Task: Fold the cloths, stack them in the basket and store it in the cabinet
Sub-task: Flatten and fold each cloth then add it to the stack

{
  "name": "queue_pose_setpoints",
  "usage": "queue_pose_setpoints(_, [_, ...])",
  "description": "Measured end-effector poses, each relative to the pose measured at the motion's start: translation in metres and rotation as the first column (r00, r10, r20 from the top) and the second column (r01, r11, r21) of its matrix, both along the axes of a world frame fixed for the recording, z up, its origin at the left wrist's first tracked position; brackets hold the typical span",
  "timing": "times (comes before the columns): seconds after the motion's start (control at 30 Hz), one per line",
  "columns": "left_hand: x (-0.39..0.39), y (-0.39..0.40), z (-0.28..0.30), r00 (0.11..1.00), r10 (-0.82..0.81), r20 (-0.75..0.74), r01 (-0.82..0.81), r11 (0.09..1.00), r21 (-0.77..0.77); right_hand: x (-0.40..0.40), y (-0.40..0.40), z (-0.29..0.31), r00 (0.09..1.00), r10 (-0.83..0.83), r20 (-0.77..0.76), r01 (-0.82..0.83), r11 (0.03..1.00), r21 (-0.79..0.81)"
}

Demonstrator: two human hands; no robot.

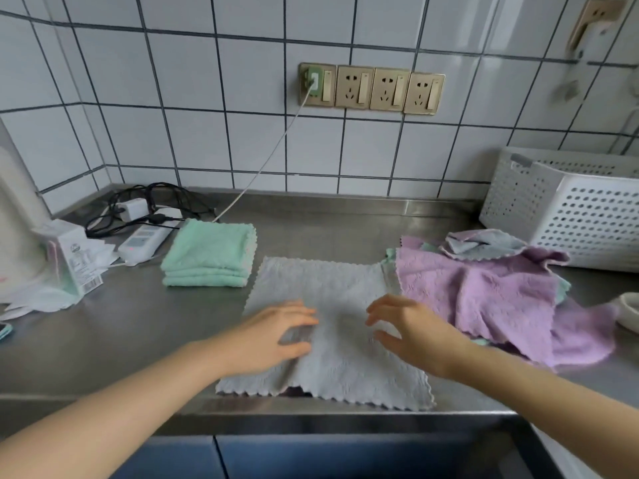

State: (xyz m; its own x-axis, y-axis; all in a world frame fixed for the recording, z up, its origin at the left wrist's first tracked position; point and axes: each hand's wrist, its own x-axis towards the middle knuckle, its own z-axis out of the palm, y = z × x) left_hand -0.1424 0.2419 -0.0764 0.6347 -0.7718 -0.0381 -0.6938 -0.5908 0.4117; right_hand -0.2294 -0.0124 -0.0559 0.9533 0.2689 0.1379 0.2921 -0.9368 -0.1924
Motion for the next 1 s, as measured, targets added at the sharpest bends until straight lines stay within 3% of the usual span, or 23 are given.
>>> queue_pose_setpoints(0.13, [-0.019,0.017,-0.010,0.997,-0.071,-0.034,0.074,0.993,0.096,-0.032,0.009,-0.011,0.994,0.096,-0.054,-0.097,0.995,-0.003])
queue_pose_setpoints(0.23, [-0.024,0.023,-0.016,0.995,-0.091,0.025,0.086,0.982,0.168,-0.041,0.013,-0.015,0.995,0.049,-0.088,-0.056,0.996,-0.070])
queue_pose_setpoints(0.37, [-0.032,0.025,-0.015,0.996,-0.055,0.077,0.045,0.991,0.124,-0.047,0.012,-0.019,0.994,0.103,-0.044,-0.110,0.970,-0.216])
queue_pose_setpoints(0.63, [-0.048,0.047,-0.002,0.972,0.014,0.233,-0.030,0.998,0.063,-0.063,0.011,-0.014,0.973,0.228,0.048,-0.204,0.934,-0.293])
queue_pose_setpoints(0.9, [-0.042,0.079,-0.024,0.922,0.022,0.386,0.009,0.997,-0.077,-0.058,-0.004,-0.010,0.969,0.204,-0.142,-0.215,0.975,-0.063])
queue_pose_setpoints(1.0, [-0.043,0.086,-0.021,0.967,0.023,0.252,0.001,0.996,-0.092,-0.059,-0.014,-0.009,0.977,0.200,-0.077,-0.203,0.979,-0.026])
